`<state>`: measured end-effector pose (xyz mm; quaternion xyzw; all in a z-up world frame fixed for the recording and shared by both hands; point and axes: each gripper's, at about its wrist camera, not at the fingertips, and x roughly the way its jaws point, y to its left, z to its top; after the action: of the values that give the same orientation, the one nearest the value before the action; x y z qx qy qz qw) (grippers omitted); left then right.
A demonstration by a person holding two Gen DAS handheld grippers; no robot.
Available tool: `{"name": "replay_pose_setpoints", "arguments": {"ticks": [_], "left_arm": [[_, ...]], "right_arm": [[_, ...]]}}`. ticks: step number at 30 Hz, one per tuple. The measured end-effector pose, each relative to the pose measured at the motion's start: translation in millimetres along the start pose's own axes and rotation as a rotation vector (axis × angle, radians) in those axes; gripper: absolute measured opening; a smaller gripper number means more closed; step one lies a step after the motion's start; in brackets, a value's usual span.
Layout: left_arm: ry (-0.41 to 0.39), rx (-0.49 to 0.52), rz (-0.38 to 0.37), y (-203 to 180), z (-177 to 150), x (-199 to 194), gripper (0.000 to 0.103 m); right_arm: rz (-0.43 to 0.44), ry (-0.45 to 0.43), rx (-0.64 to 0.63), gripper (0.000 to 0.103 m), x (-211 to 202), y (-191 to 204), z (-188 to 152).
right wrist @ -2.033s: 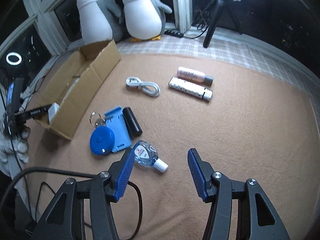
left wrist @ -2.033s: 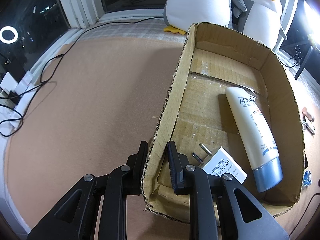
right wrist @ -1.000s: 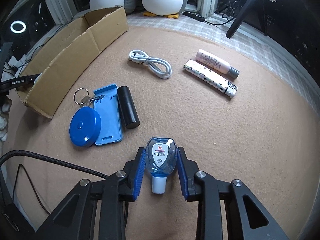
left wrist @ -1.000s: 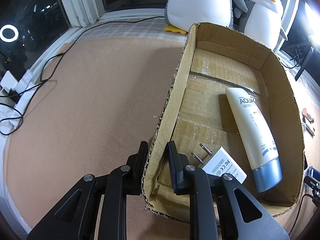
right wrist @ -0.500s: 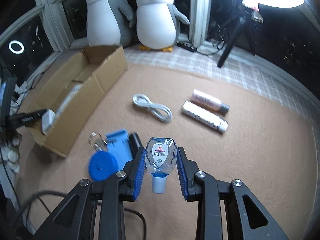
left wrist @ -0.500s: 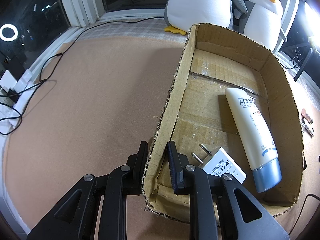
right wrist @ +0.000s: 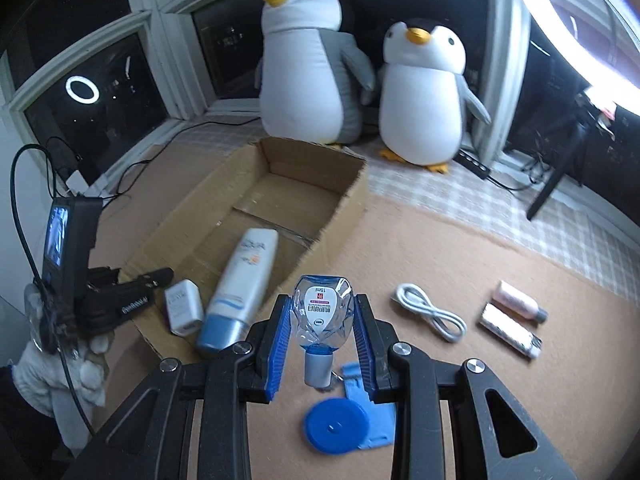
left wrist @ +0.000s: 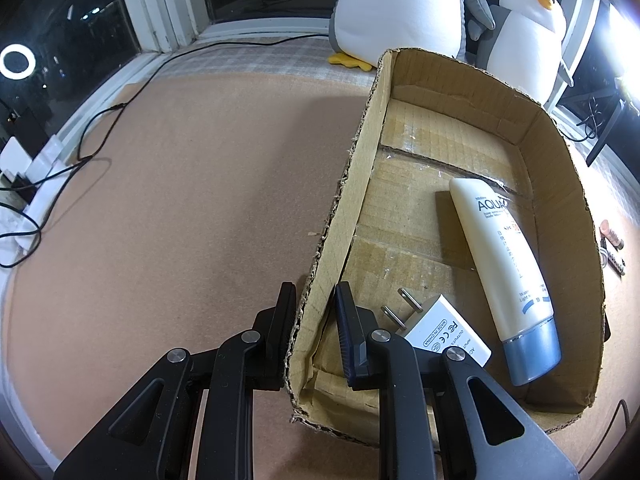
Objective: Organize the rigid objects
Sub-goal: 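Lift the sanitizer bottle and carry it into the box, then open the right tool to drop the bottle beside the tube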
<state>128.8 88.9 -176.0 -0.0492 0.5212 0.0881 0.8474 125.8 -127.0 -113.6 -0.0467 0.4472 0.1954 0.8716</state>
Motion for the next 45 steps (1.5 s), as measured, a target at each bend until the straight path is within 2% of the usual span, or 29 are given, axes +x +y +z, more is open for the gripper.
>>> {"name": "replay_pose_setpoints", "arguments": {"ticks": [12,29,30,32,34,45], "left_arm": [[-0.001,0.001,0.001,0,0,0,0.019],[-0.001,0.004,0.004,-3,1,0,0.019],[-0.001,0.004,0.005,-3,1,-1,0.019],[-0.001,0.003,0.005,-3,1,0,0.019],[-0.002,0.003,0.006,-4,2,0,0.019],[-0.002,0.003,0.006,-4,2,0,0.019]], "right_arm": [[0.066,0.005,-0.017,0.028,26,32,24],[0.074,0.041,-0.04,0.028,55,50,31],[0.076,0.039,-0.04,0.029,55,50,31],[0.078,0.033,-0.041,0.043,53,50,31],[0.079,0.015,-0.048,0.048,49,51,32],[0.078,0.008,-0.042,0.049,39,46,31]]}}
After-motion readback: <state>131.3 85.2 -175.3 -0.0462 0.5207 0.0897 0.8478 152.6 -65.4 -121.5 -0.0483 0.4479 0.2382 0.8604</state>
